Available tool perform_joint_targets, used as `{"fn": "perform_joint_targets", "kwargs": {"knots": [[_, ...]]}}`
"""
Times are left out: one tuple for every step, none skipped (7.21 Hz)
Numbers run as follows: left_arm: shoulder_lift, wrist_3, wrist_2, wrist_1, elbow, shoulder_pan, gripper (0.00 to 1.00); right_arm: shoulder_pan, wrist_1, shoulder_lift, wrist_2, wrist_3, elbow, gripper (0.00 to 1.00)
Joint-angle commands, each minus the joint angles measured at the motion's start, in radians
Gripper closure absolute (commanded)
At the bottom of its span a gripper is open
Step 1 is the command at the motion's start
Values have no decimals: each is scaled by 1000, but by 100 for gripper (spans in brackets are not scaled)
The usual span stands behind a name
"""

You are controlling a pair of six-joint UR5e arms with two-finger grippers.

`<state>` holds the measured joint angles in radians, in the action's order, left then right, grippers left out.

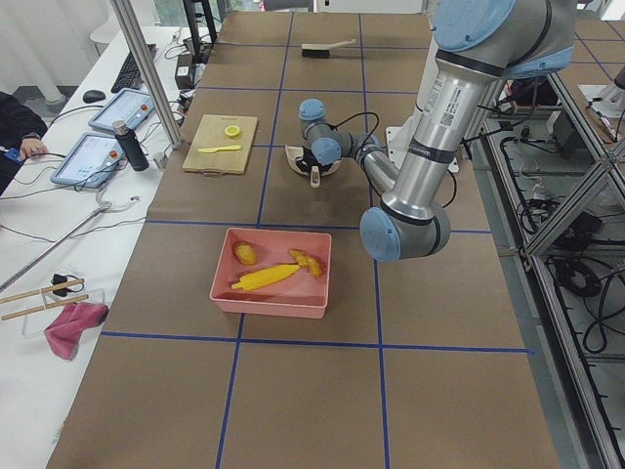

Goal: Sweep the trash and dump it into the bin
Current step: 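Lower the empty dustpan back onto the table with the left gripper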

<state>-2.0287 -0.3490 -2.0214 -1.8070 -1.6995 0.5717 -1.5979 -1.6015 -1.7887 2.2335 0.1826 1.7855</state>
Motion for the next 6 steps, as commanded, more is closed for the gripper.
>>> {"fn": "perform_joint_targets", "kwargs": {"knots": [[1,-15,1,0,6,-3,100,0,0,2,0,-2,0,0],[-1,-15,3,0,9,-3,100,1,0,2,0,-2,-1,0],[-4,-15,3,0,11,-3,96,1,0,0,0,0,-2,0],[-4,-15,3,0,11,-1,71,1,0,0,0,0,-2,0],[-5,-15,3,-2,8,0,2,0,0,0,0,0,-2,0],[-7,-13,3,0,8,-1,2,1,-2,0,0,0,-2,0]]}}
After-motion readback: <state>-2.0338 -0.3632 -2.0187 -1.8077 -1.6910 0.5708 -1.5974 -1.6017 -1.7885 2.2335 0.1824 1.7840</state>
